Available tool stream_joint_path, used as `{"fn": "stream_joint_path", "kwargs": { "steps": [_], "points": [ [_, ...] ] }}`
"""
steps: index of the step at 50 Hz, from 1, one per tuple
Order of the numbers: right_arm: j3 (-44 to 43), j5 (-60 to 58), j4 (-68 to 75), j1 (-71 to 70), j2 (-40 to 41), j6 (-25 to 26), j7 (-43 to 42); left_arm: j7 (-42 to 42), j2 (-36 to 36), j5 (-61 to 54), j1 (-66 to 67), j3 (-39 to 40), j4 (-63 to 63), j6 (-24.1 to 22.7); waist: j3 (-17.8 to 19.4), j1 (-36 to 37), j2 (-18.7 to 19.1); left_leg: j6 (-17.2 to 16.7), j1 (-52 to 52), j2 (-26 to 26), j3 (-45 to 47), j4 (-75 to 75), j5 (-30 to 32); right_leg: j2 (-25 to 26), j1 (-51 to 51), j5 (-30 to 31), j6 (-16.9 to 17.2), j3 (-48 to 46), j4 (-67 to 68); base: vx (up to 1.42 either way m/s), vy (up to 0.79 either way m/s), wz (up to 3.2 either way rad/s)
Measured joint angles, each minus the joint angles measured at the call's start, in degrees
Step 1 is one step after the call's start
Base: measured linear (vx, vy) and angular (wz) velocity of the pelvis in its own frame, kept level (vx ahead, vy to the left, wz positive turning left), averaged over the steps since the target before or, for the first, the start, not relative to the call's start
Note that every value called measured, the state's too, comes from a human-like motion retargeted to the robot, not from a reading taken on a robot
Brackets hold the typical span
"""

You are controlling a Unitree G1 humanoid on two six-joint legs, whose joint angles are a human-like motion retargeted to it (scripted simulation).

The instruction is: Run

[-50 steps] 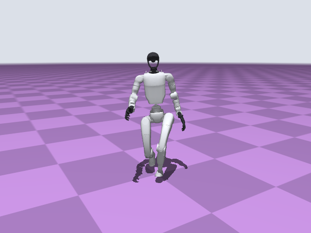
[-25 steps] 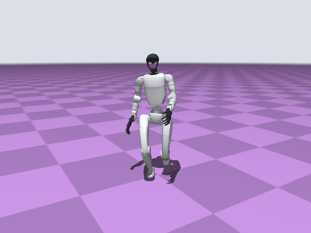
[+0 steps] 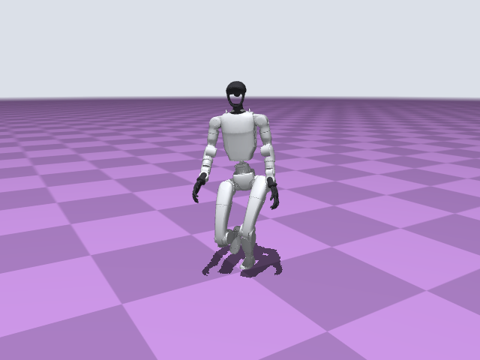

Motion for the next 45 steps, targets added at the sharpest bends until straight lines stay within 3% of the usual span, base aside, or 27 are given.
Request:
{"fn": "stream_joint_path", "kwargs": {
  "steps": [5,10,13,17,19,21,24,27,30,33,35,38,40,45],
  "points": [
    [-1.8,1.5,11.4,6.3,-0.3,1.6,2.2,0.3,0.0,-0.7,-13.1,-3.8,-9.7,-2.3,-1.4,-4.3,3.2,-3.3,10.5,1.4,-3.2,-10.2,-0.4,-1.9,-16.4,-11.0,-4.2,-2.2,-10.8,0.0,0.0,0.0],
    [-5.6,3.1,17.2,12.8,-1.5,2.5,1.5,0.0,1.7,0.7,-20.4,-6.3,-19.7,-6.0,-3.5,-3.5,7.5,-6.3,15.3,7.3,-4.9,-11.0,-1.7,8.2,-22.5,-13.0,-2.8,-1.8,-34.1,0.0,-0.06,-0.32],
    [-6.3,4.0,19.0,15.0,-1.5,2.6,0.6,0.0,1.7,1.4,-19.9,-6.5,-22.2,-6.5,-1.9,-1.7,9.9,-8.5,17.8,12.1,-6.0,1.2,-3.6,13.5,-19.6,-12.2,-5.4,-3.8,-30.7,-0.02,-0.06,-0.59],
    [-5.5,4.4,19.2,12.8,-1.4,2.8,-0.8,-1.2,0.6,1.5,-15.1,-6.5,-19.6,-4.6,1.7,2.0,14.3,-12.9,15.2,22.8,-5.9,25.8,6.6,21.2,-13.2,-14.2,-11.3,-8.2,-26.2,-0.02,-0.05,-0.66],
    [-4.3,3.8,17.6,9.8,-1.7,2.7,-1.3,-2.3,-0.4,2.1,-12.0,-6.7,-15.6,-2.8,2.5,3.5,14.6,-11.4,9.6,26.0,-5.4,34.4,9.4,22.5,-10.1,-15.7,-12.5,-8.5,-26.7,-0.02,-0.03,-0.16],
    [-3.1,3.3,15.0,6.3,-2.1,2.2,-1.7,-3.5,-1.0,3.0,-8.8,-6.8,-10.3,-1.1,2.9,4.9,13.8,-8.6,2.9,27.1,-4.9,37.9,7.7,22.7,-6.6,-16.9,-12.2,-7.8,-28.8,0.0,-0.01,-0.1],
    [-2.1,3.3,9.1,0.9,-3.1,1.3,-2.3,-5.3,-1.1,4.2,-2.9,-6.1,-2.8,0.2,3.3,6.6,12.1,-6.1,-5.2,25.3,-4.1,32.6,4.1,22.1,-0.3,-17.7,-10.3,-6.1,-33.1,0.02,0.0,-0.42],
    [-1.9,3.7,1.7,-3.5,-4.2,-0.1,-3.0,-6.8,-0.5,4.4,3.5,-4.2,1.8,0.3,2.9,7.6,10.5,-6.6,-10.3,20.9,-4.0,17.4,2.3,20.8,5.5,-17.7,-8.4,-4.1,-37.3,0.04,0.04,-0.56],
    [-1.9,3.9,-4.9,-6.6,-5.0,-1.0,-3.3,-7.7,0.4,2.7,8.4,-1.4,3.4,0.6,1.2,7.0,8.5,-7.6,-12.4,14.1,-4.7,0.5,2.1,17.5,9.1,-17.9,-6.8,-2.9,-39.1,0.03,0.05,-0.26],
    [-2.0,3.7,-7.7,-6.5,-4.5,-1.1,-3.0,-7.6,1.0,1.7,10.0,0.1,3.9,0.6,1.2,5.4,5.8,-6.3,-10.2,9.0,-3.0,-0.4,4.6,13.6,12.4,-18.8,-4.6,-0.8,-32.6,0.01,0.06,0.05],
    [-1.6,3.3,-6.6,-5.0,-3.6,-0.7,-2.2,-6.8,1.0,1.4,9.1,0.0,3.7,0.7,1.6,3.8,3.5,-4.6,-7.8,5.4,-1.2,1.7,5.3,10.4,13.9,-15.3,-1.5,0.4,-25.1,0.0,0.05,0.28],
    [-1.1,4.0,-0.9,-2.2,-1.2,0.7,0.3,-5.1,0.9,0.3,4.0,-1.0,1.4,0.9,2.6,1.0,0.5,-2.1,-3.1,1.3,0.6,0.8,4.3,5.0,9.4,-1.6,3.1,1.2,-10.4,-0.03,0.03,0.12],
    [-1.0,4.5,4.1,-0.6,0.0,1.6,1.9,-4.1,1.1,-0.3,-0.7,-2.2,-1.1,0.8,2.9,-0.5,0.4,-1.7,0.1,0.6,0.3,-0.7,3.1,2.2,4.0,1.3,2.3,0.6,-3.2,-0.01,0.02,-0.1],
    [-3.0,6.4,14.1,4.2,0.3,2.7,3.5,-2.5,1.8,-2.3,-12.5,-4.3,-8.3,-0.7,2.9,-3.9,3.6,-4.3,8.5,2.2,-2.0,-7.9,1.7,-1.4,-9.1,-8.2,-2.9,-2.0,-5.9,0.0,0.02,-0.14]
  ]
}}
